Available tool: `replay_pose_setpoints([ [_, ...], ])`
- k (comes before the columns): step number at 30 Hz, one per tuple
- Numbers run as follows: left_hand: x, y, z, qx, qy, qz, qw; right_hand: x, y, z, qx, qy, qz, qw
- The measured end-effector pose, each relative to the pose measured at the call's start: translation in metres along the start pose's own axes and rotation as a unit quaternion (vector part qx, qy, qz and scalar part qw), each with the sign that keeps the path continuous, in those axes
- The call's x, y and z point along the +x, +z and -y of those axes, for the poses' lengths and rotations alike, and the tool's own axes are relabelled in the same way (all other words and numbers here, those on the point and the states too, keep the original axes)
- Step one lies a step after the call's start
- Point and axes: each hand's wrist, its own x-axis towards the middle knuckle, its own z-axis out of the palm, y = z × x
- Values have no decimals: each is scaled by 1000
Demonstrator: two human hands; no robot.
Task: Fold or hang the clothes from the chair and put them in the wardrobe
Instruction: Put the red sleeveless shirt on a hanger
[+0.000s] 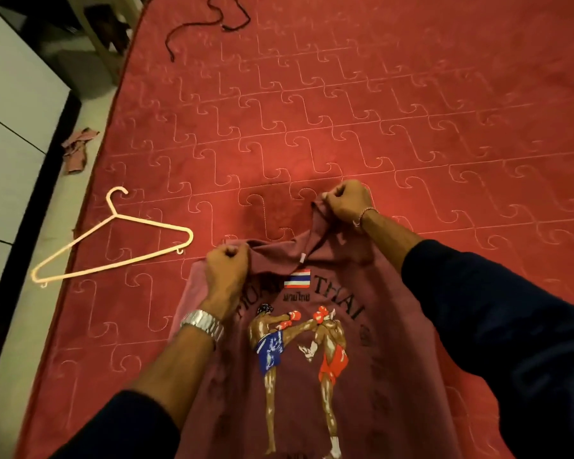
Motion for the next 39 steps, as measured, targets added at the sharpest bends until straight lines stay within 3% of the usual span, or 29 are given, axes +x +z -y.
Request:
replay_pose_setpoints([
  [5,66,4,-37,-220,-93,-52,970,12,-2,-8,136,40,-17,990],
  [15,149,31,-61,-276,-115,-22,954,37,9,-28,346,103,-66,930],
  [18,170,36,-58,-314,-78,-8,946,43,10,-31,415,96,-82,901],
  [21,187,45,-46,-300,-28,-8,953,50,13,-35,428,77,-96,895],
  [23,195,51,-37,-257,23,-2,966,56,19,-39,389,60,-105,913],
  [26,197,55,-27,-83,181,2,980,58,25,-44,231,-6,-143,963],
  [30,191,62,-10,105,339,67,933,40,36,-35,17,-92,-112,989],
  [32,195,68,1,184,377,75,905,33,46,-29,-69,-116,-87,987],
  [35,201,74,7,250,399,74,879,18,61,-20,-202,-153,-119,960],
  [39,204,56,-5,161,368,125,907,-28,93,9,-207,-303,-139,920],
])
